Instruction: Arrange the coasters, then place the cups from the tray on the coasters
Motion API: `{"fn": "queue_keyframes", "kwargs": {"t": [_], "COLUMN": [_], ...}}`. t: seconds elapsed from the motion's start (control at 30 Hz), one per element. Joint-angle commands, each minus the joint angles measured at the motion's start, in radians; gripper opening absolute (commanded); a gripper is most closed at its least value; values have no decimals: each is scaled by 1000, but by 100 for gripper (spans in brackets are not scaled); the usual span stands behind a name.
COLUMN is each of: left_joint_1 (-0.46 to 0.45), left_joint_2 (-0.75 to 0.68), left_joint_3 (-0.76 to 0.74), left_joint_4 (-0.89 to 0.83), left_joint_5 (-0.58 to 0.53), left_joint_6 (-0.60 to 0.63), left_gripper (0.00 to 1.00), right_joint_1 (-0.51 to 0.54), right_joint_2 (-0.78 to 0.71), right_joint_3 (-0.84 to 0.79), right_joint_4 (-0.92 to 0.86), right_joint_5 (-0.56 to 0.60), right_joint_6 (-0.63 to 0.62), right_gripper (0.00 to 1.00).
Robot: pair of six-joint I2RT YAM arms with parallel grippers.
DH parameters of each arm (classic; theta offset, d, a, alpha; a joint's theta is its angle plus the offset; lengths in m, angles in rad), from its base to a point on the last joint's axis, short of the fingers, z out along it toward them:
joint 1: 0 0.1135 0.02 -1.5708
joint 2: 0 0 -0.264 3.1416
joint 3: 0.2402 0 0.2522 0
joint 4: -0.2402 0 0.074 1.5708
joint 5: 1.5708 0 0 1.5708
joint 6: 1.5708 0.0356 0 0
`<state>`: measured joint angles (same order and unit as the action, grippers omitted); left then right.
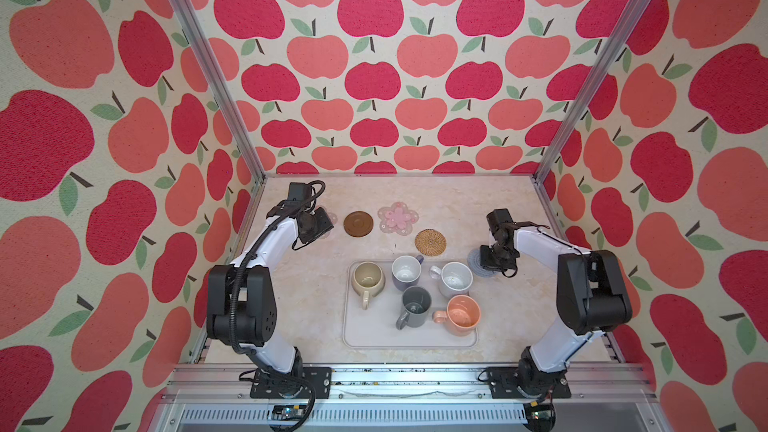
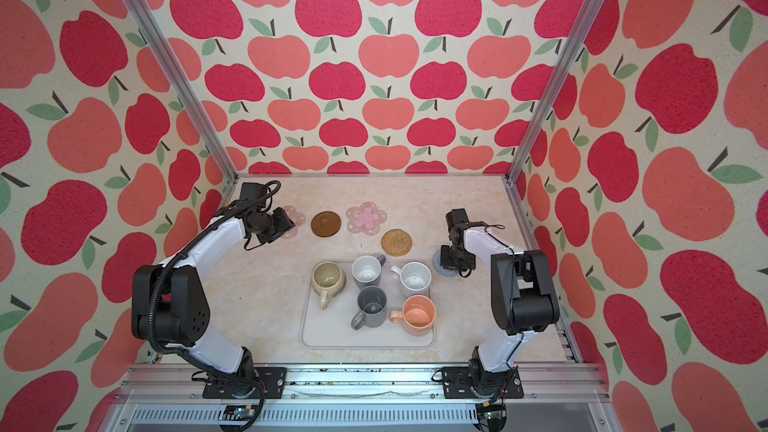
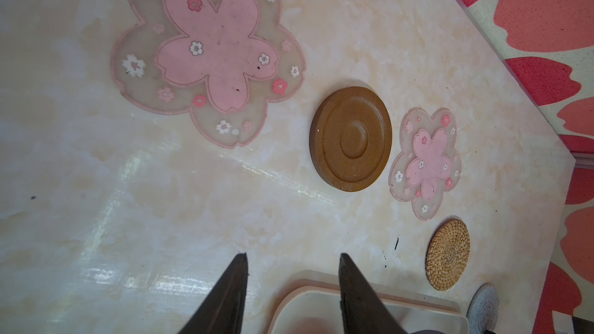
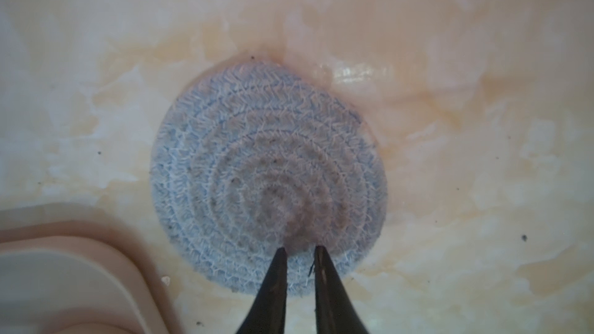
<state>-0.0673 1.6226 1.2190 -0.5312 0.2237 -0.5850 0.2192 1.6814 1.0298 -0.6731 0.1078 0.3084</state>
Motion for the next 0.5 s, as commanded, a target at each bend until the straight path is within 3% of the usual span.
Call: {"fn": "queue_keyframes", "kwargs": {"t": [0.0, 0.23, 0.47], "left_joint_1": [6, 6, 13], "left_joint_2": [-33, -32, -56], "left_joint_3": [-12, -14, -33], "left_joint_4": [-4, -2, -13], "left_joint_5": [-6, -3, -23], "left_joint_6": [3, 1, 5], "left_gripper": [48, 48, 48], "right_joint_1": [-7, 11, 129], "right_joint_2": [-58, -46, 174], "right_joint_3": [8, 136, 382], "right_joint_4": [-45, 45, 34], "right_joint_5": [-2, -103, -120], "right_joint_6": [21, 40, -9], "right_gripper": [21, 23, 24]}}
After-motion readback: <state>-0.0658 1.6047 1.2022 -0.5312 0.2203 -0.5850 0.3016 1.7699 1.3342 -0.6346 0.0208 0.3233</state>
